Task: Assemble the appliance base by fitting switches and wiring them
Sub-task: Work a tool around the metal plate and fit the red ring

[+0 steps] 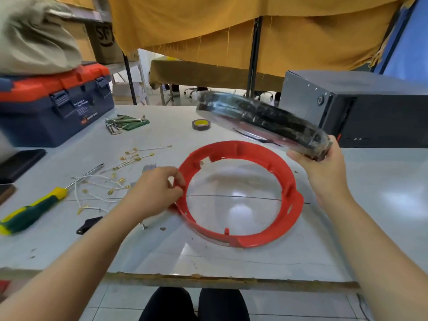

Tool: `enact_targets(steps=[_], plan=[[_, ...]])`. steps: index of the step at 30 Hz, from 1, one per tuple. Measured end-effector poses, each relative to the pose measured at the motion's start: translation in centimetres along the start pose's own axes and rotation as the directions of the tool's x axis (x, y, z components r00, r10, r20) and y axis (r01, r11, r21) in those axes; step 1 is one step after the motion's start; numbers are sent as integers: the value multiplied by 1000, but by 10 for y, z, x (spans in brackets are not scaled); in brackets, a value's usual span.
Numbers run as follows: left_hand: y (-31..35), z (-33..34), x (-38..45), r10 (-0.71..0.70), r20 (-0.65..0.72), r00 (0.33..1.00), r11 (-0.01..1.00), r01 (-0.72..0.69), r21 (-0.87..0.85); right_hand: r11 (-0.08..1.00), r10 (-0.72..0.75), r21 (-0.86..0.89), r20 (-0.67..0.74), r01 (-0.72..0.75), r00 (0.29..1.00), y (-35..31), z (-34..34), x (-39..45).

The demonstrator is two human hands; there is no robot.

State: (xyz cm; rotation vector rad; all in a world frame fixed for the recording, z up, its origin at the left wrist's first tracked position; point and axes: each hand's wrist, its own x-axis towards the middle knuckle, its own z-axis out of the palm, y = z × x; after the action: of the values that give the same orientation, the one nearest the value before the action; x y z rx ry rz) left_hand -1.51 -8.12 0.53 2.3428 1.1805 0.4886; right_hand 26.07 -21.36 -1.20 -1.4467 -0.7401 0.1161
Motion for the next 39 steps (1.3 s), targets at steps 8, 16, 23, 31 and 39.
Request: enact_targets(steps=[8,16,23,31,39], plan=[[-3,2,25,39,12,999,996,-40,81,1000,9,22,-31,-8,999,1,-6,4],[-5,3,40,26,1,1000,994,-26,107,998,16,68,-38,-13,999,4,-5,6],[0,6,47,91,-24,996,974,-84,211,999,14,36,-3,-14,1000,8,-3,8],[-5,14,54,148,-131,980,973,-120,198,995,-19,-96,12,20,1000,8,1,5],[3,-20,51,-148,150,977,404,198,-893,932,-266,-233,76,277,961,-2,8,-2]])
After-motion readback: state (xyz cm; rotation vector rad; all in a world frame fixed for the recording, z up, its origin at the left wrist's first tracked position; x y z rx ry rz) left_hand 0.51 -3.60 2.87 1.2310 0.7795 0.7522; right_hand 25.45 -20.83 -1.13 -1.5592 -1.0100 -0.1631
